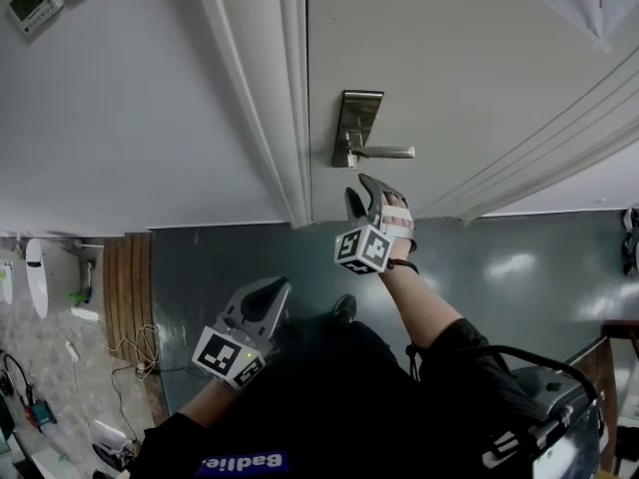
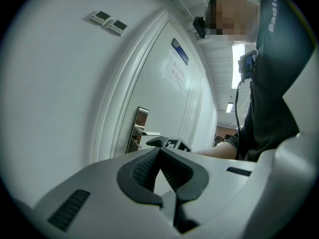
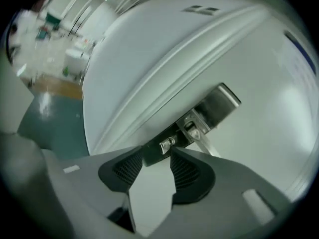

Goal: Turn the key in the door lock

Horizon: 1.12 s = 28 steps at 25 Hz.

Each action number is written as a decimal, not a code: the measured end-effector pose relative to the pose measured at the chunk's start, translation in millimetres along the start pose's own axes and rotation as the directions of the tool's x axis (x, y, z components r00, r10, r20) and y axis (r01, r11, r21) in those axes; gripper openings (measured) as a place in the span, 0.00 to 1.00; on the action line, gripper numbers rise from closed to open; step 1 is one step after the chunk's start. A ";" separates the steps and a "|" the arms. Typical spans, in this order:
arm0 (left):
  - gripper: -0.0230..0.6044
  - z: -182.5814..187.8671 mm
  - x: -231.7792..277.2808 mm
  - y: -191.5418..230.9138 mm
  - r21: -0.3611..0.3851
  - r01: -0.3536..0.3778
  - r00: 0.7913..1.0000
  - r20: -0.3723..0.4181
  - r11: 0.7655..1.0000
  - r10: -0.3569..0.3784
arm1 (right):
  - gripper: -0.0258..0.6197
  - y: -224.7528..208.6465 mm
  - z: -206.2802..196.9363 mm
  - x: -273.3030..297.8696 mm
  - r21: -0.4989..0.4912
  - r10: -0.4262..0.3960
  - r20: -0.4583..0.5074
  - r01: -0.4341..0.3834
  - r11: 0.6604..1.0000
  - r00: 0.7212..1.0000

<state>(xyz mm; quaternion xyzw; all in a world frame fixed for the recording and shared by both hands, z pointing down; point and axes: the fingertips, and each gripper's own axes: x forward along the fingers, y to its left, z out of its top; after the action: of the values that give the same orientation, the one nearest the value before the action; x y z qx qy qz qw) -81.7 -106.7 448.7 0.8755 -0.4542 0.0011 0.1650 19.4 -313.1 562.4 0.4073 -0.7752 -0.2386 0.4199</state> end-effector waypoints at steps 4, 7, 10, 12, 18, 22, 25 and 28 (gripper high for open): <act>0.02 -3.0 -4.8 -12.3 0.000 -0.028 1.000 0.009 1.000 0.028 | 0.22 14.2 12.5 -64.7 0.318 0.108 0.170 -0.158 0.935 0.979; 0.02 -2.5 -20.8 -26.9 0.020 0.000 1.000 0.017 1.000 0.000 | 0.17 40.5 17.3 -120.3 0.437 0.150 0.218 -0.234 0.868 0.964; 0.03 -0.4 -42.1 -40.5 0.040 0.050 0.998 0.033 0.998 -0.051 | 0.11 68.6 30.4 -170.6 0.550 0.165 0.263 -0.288 0.784 0.951; 0.03 -2.7 -58.0 -50.0 0.052 0.098 0.994 0.041 0.994 -0.100 | 0.08 87.5 41.8 -201.1 0.607 0.150 0.289 -0.303 0.734 0.945; 0.03 -23.5 -119.9 -94.2 0.055 0.243 0.967 0.064 0.968 -0.247 | 0.04 138.8 62.8 -287.9 0.749 0.076 0.287 -0.273 0.604 0.955; 0.03 -35.8 -153.1 -121.0 0.038 0.306 0.951 0.043 0.951 -0.307 | 0.04 154.2 72.1 -338.5 0.786 0.054 0.292 -0.272 0.555 0.955; 0.03 -38.7 -160.7 -139.8 0.066 0.341 0.939 0.025 0.938 -0.343 | 0.04 148.0 82.5 -368.0 0.774 0.019 0.350 -0.301 0.557 0.936; 0.03 -38.9 -160.9 -159.0 0.094 0.348 0.936 0.014 0.933 -0.351 | 0.04 141.8 88.9 -386.7 0.740 0.004 0.412 -0.338 0.581 0.911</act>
<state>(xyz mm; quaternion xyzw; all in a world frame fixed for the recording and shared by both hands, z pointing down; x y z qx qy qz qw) -44.0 117.2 415.2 0.9488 -0.2931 -0.0213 0.1157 5.2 89.6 439.4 0.4210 -0.8989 0.1042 0.0620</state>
